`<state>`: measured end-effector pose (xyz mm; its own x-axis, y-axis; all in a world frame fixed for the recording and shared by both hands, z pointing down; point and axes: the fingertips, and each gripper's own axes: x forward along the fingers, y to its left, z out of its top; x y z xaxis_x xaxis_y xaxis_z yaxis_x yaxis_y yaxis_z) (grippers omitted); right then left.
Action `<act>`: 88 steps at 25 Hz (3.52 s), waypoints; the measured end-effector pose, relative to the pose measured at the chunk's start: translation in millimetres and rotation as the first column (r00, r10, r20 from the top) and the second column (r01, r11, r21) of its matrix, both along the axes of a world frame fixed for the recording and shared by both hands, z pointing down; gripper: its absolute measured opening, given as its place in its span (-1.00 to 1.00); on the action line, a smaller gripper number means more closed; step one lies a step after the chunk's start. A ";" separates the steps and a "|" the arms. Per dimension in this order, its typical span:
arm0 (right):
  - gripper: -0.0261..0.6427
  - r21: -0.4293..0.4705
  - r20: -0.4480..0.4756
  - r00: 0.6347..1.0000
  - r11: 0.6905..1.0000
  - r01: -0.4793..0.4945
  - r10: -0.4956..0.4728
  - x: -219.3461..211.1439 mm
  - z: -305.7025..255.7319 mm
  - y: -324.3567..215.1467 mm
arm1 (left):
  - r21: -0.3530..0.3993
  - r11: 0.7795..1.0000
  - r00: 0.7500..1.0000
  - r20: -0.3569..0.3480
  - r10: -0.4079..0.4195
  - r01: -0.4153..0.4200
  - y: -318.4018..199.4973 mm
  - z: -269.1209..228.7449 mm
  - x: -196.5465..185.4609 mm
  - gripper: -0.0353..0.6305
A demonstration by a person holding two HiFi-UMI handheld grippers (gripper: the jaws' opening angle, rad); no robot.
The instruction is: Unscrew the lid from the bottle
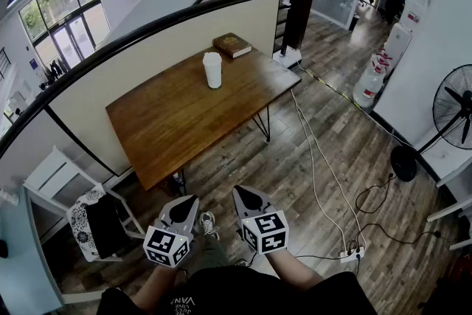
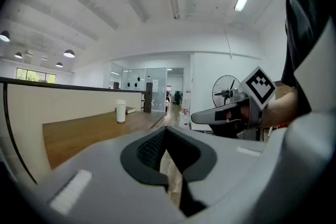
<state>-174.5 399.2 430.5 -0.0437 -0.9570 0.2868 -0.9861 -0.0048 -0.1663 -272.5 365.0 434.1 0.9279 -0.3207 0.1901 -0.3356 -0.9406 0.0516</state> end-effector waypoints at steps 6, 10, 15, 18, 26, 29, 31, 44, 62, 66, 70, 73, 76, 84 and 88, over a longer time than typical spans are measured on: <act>-0.89 0.016 0.007 1.000 1.000 -0.013 0.012 3.4 1.1 -12.2 | 0.003 1.000 1.000 -0.025 0.007 -0.007 -14.5 0.8 5.0 -0.86; -0.89 0.053 0.048 0.999 0.999 -0.002 -0.001 11.8 -0.1 -30.4 | -0.003 1.000 0.999 -0.043 -0.007 0.007 -33.3 5.9 14.2 -0.85; -0.28 0.064 0.065 0.998 0.998 0.018 -0.022 31.6 -0.3 -73.7 | -0.034 0.998 0.996 -0.071 -0.050 0.047 -82.2 10.1 37.2 -0.23; -0.27 0.049 0.044 0.999 0.999 0.004 -0.006 47.7 0.4 -109.2 | -0.044 0.998 0.997 -0.065 -0.047 0.044 -119.5 12.3 53.1 -0.17; -0.26 0.040 0.039 0.996 0.996 -0.084 0.083 90.9 -8.0 -216.0 | -0.064 0.998 0.999 -0.041 0.013 -0.016 -233.2 12.3 87.3 -0.16; -0.26 0.035 0.042 0.993 0.993 -0.114 0.112 103.2 -7.8 -252.3 | -0.069 0.997 0.999 -0.030 0.045 -0.047 -272.1 13.2 98.3 -0.14; -0.26 0.032 0.044 0.991 0.991 -0.129 0.127 110.9 -5.7 -270.7 | -0.074 0.995 0.997 -0.023 0.071 -0.072 -290.6 15.9 106.0 -0.13; -0.26 0.020 0.038 0.988 0.988 -0.151 0.151 166.0 -0.4 -343.1 | -0.109 0.990 0.996 -0.007 0.084 -0.084 -354.5 32.2 142.8 -0.09; -0.26 0.006 -0.026 0.981 0.981 0.194 -0.194 270.6 18.6 -468.2 | -0.103 0.981 0.986 0.028 -0.162 0.164 -449.2 80.0 272.2 0.00; -0.26 0.025 -0.051 0.959 0.960 0.280 -0.279 280.7 18.4 -488.0 | -0.087 0.973 0.976 0.048 -0.212 0.215 -469.6 93.4 294.4 0.04; -0.26 0.038 -0.088 0.932 0.933 0.357 -0.353 283.1 15.7 -506.3 | -0.055 0.968 0.968 0.054 -0.244 0.246 -484.8 106.0 311.8 0.07; -0.26 0.048 -0.099 0.913 0.915 0.401 -0.395 282.3 14.3 -517.5 | -0.043 0.961 0.961 0.055 -0.272 0.274 -492.3 111.5 325.7 0.09; -0.26 0.059 -0.116 0.895 0.896 0.440 -0.431 283.0 10.4 -528.3 | -0.040 0.951 0.951 0.050 -0.304 0.306 -499.6 117.0 339.0 0.15; -0.20 0.029 -0.165 0.835 0.843 0.537 -0.525 278.3 15.5 -545.7 | -0.044 0.952 0.952 0.044 -0.302 0.304 -517.7 126.6 372.5 0.22; -0.17 0.013 -0.166 0.810 0.820 0.572 -0.563 276.6 20.6 -545.7 | -0.049 0.957 0.958 0.036 -0.284 0.286 -520.3 131.1 380.8 0.22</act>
